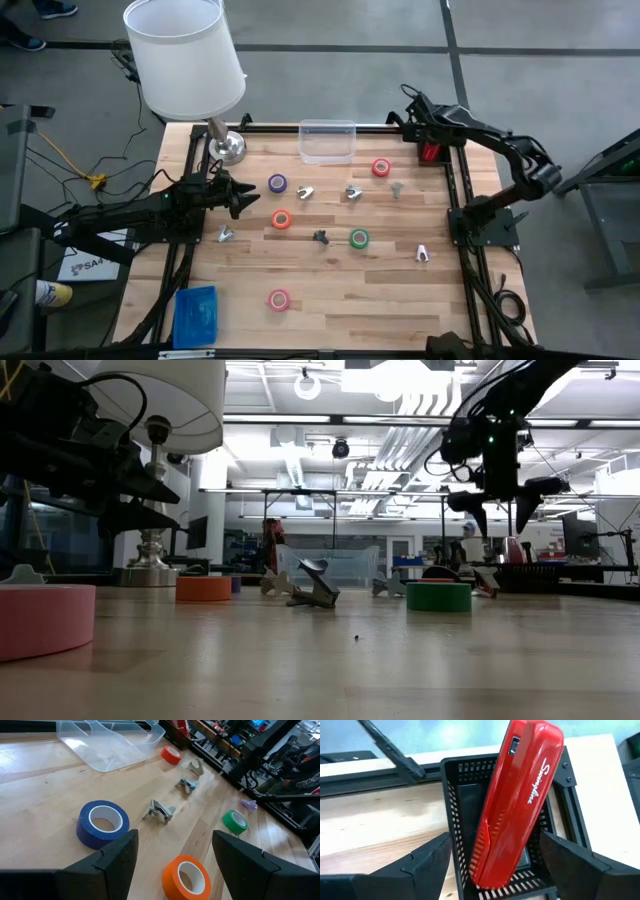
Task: Pick and place Stapler, Stapler remover, tape
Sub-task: Put the purple staple remover into the blue bin
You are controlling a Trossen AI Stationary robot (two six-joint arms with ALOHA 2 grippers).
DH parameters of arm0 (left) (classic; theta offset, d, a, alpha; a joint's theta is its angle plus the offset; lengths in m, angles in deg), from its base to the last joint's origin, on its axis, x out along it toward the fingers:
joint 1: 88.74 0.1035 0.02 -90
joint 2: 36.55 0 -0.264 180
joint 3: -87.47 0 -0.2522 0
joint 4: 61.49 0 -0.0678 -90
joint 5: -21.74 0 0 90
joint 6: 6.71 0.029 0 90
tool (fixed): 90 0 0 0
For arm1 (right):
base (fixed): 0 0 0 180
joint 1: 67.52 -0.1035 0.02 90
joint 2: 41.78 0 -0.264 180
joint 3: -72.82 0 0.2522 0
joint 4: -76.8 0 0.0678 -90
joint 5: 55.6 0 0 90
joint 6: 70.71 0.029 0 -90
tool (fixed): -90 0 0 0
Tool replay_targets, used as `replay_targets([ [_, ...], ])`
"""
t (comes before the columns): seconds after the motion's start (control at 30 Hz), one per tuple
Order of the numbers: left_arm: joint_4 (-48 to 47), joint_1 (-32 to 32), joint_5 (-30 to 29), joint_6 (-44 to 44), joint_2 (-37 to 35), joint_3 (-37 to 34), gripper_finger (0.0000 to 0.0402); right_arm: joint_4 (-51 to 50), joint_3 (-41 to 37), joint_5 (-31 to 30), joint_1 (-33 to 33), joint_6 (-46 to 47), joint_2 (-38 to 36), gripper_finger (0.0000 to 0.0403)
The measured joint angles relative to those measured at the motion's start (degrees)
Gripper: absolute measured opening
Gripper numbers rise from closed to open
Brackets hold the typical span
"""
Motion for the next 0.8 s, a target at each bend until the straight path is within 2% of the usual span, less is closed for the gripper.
replay_targets([
  [0.5,0.00,0.02,0.00,0.00,-0.01,-0.01,0.0250,-5.73,0.00,1.17,-7.45,-1.03,-11.82,0.0295],
  [0.8,0.00,0.01,0.00,0.00,-0.02,-0.02,0.0250,-9.28,0.00,3.81,-14.00,-2.57,-13.90,0.0295],
])
